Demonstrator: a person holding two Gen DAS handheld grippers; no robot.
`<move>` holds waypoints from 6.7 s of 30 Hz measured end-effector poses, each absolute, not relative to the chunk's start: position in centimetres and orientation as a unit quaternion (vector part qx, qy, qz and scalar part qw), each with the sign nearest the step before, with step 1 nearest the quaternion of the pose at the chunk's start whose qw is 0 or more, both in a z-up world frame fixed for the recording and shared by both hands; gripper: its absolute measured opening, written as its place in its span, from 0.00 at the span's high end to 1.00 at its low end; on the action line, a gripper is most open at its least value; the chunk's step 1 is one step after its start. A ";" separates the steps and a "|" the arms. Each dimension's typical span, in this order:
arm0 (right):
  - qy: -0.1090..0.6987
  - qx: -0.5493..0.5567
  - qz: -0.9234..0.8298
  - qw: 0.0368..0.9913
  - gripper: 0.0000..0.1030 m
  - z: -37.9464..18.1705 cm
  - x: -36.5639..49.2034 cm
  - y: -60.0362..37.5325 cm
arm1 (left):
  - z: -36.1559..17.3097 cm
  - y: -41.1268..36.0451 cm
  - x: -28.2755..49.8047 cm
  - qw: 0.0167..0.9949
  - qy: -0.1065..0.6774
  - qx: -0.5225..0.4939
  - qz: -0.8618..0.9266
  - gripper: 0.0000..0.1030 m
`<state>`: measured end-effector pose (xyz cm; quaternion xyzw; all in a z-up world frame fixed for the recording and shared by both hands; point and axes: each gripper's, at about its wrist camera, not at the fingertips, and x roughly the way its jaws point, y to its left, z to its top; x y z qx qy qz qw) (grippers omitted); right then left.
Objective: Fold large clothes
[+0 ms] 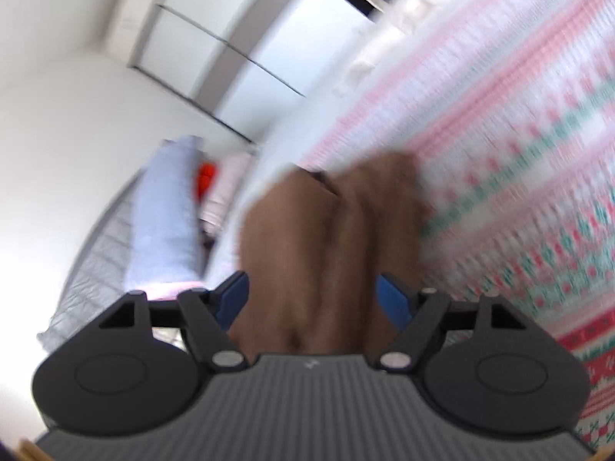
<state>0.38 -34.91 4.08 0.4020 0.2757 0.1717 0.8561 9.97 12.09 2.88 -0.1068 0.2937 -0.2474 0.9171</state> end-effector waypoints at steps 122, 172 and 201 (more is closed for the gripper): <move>0.258 0.047 -0.034 0.964 0.02 7.4 -12.7 -20.6 | 7.1 5.3 -3.4 0.930 0.350 0.015 -0.115 0.00; 0.339 -0.018 -0.055 0.939 0.00 4.9 -10.8 -18.9 | 5.0 2.5 -3.8 0.911 0.397 0.037 -0.101 0.00; 0.343 -0.019 -0.053 0.938 0.00 4.3 -10.8 -19.2 | 5.0 2.5 -3.8 0.911 0.399 0.038 -0.101 0.00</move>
